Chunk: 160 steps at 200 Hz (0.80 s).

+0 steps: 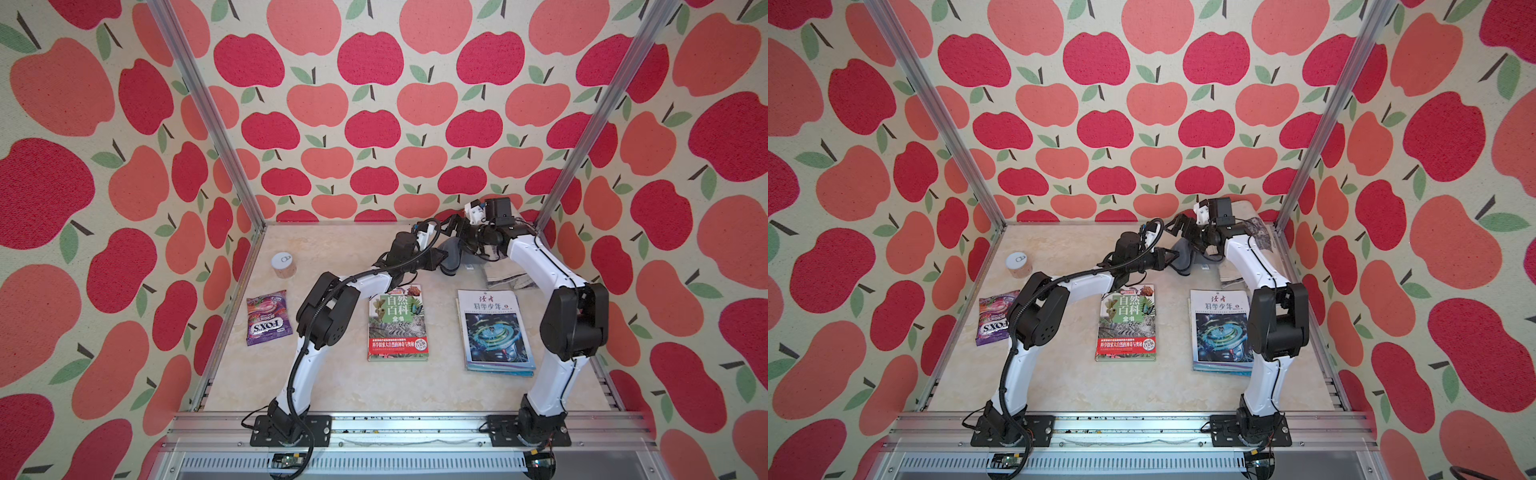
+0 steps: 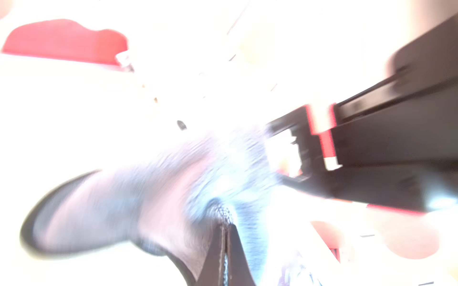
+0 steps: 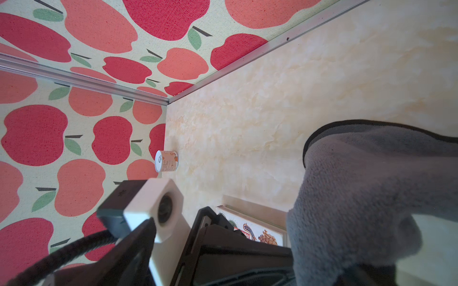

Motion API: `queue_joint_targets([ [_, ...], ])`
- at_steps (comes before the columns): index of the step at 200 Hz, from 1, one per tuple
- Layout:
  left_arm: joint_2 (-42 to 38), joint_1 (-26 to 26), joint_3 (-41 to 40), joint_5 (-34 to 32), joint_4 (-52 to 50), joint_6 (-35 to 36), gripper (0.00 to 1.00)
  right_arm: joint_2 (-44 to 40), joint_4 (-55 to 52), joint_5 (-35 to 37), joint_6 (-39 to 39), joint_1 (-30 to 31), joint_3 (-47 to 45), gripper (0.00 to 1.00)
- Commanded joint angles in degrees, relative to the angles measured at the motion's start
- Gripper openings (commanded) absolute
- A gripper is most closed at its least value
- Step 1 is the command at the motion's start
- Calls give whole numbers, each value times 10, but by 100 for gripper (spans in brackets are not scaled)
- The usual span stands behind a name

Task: Wipe the cover of the book
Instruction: Place the cleaning item at the center of the board.

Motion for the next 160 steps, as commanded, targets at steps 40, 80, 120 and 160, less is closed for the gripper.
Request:
queue_joint_targets([
  [40, -96, 89, -135, -96, 1, -20, 0, -58, 11, -36, 4, -47, -27, 99],
  [80, -147, 151, -149, -122, -99, -16, 23, -91, -33, -35, -43, -32, -75, 99],
  [120, -229, 180, -170, -129, -282, -7, 99, -161, -74, 34, -125, 45, -209, 99],
  [160, -358, 184, -317, -104, -343, -49, 99, -226, -23, 52, -102, 112, -370, 99],
])
